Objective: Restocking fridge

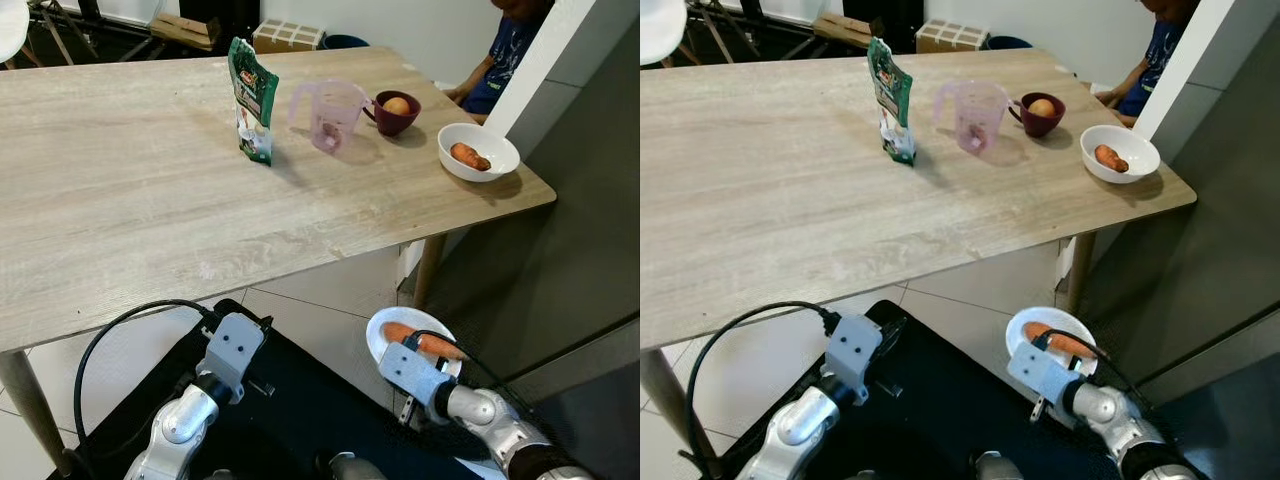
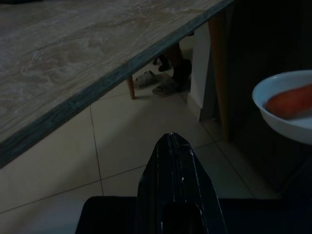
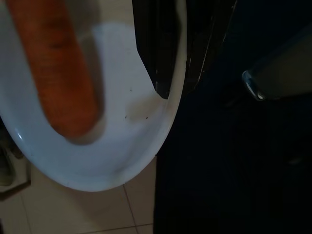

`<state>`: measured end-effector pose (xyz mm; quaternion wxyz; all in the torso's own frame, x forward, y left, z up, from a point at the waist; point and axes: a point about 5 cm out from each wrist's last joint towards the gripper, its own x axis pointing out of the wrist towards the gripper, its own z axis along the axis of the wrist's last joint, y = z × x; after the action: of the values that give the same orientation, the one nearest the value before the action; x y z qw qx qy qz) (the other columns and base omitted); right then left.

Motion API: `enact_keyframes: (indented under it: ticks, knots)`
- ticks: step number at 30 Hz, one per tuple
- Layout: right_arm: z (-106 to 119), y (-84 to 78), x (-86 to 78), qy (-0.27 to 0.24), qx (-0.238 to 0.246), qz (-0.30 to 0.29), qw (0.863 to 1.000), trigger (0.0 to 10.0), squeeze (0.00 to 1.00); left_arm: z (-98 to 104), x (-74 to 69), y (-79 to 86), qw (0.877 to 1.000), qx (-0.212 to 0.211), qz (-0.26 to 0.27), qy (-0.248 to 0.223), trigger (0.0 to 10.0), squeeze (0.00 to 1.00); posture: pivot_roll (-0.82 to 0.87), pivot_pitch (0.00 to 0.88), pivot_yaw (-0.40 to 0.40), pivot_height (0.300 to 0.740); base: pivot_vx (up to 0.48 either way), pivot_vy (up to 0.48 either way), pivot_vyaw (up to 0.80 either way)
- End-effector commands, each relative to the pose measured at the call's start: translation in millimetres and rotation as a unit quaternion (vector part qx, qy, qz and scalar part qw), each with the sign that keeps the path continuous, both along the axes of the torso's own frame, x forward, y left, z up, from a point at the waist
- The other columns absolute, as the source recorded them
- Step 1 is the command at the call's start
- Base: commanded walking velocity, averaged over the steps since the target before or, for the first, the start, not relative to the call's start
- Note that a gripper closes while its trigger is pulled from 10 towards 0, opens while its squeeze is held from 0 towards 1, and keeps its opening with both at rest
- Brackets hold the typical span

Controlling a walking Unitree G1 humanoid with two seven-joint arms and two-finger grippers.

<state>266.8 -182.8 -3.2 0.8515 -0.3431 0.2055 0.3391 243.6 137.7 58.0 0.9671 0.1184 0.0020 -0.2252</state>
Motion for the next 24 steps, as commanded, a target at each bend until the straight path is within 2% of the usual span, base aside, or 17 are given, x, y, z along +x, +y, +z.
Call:
enact_keyframes:
  ticks: [1, 3, 6, 8, 11, 12, 13, 14, 17, 21, 24]
  knots:
    - [-11.1, 0.0, -8.6, -0.001, -0.021, -0.014, 1.000, 0.0, 0.00, -13.5, -6.6, -3.4, 1.000, -0.012, 0.010, 0.018, 10.0, 0.00, -0.07, 0.128, -0.095, 0.740, 0.000, 0.000, 0.00]
    - [-17.3, 1.1, -11.4, -0.015, -0.041, -0.034, 0.998, 0.0, 0.00, -21.4, -9.4, -2.2, 0.999, -0.011, 0.018, 0.028, 10.0, 0.00, -0.07, 0.130, -0.093, 0.740, 0.000, 0.000, 0.00]
    - [-18.2, 0.5, -11.2, -0.022, -0.045, -0.046, 0.998, 0.0, 0.00, -23.7, -10.2, -2.3, 0.999, -0.012, 0.020, 0.030, 10.0, 0.00, -0.07, 0.130, -0.092, 0.740, 0.000, 0.000, 0.00]
    - [-16.6, -1.4, -8.5, -0.052, -0.049, -0.077, 0.994, 0.0, 0.00, -25.9, -10.5, -1.9, 0.999, -0.015, 0.025, 0.033, 10.0, 0.00, -0.07, 0.129, -0.091, 0.740, 0.000, 0.000, 0.00]
    - [-17.8, -2.7, -8.7, -0.064, -0.046, -0.109, 0.991, 0.0, 0.00, -27.3, -10.6, -1.3, 0.999, -0.019, 0.030, 0.034, 10.0, 0.00, -0.07, 0.129, -0.090, 0.740, 0.000, 0.000, 0.00]
    - [-19.6, -1.1, -10.3, -0.058, -0.038, -0.117, 0.991, 4.0, 0.00, -27.9, -10.5, -1.3, 0.999, -0.019, 0.030, 0.035, 10.0, 0.00, -0.07, 0.129, -0.090, 0.740, 0.000, 0.000, 0.00]
    - [-21.2, 0.3, -11.8, -0.052, -0.028, -0.126, 0.990, 5.4, 0.00, -28.2, -10.4, -1.4, 0.999, -0.020, 0.031, 0.035, 10.0, 0.00, -0.07, 0.129, -0.090, 0.740, 0.000, 0.000, 0.00]
    - [-22.0, 2.6, -12.8, -0.051, -0.012, -0.133, 0.990, 10.0, 0.00, -28.8, -10.3, -1.4, 0.999, -0.020, 0.031, 0.035, 10.0, 0.00, -0.06, 0.130, -0.091, 0.740, 0.000, 0.000, 0.00]
    - [-23.8, 2.7, -13.6, -0.058, -0.025, -0.144, 0.987, 10.0, 0.00, -29.8, -10.0, -1.2, 0.999, -0.022, 0.032, 0.033, 10.0, 0.00, -0.07, 0.132, -0.091, 0.740, 0.000, 0.000, 0.00]
    - [-28.3, 10.2, -19.3, -0.033, 0.006, -0.138, 0.990, 10.0, 0.00, -31.1, -10.6, -2.2, 0.999, -0.025, 0.033, 0.034, 10.0, 0.00, -0.07, 0.135, -0.091, 0.740, 0.000, 0.000, 0.00]
    - [-29.2, 13.0, -20.9, -0.050, -0.019, -0.116, 0.992, 10.0, 0.00, -32.2, -11.5, -3.5, 0.999, -0.026, 0.032, 0.034, 10.0, 0.00, -0.07, 0.136, -0.092, 0.740, 0.000, 0.000, 0.00]
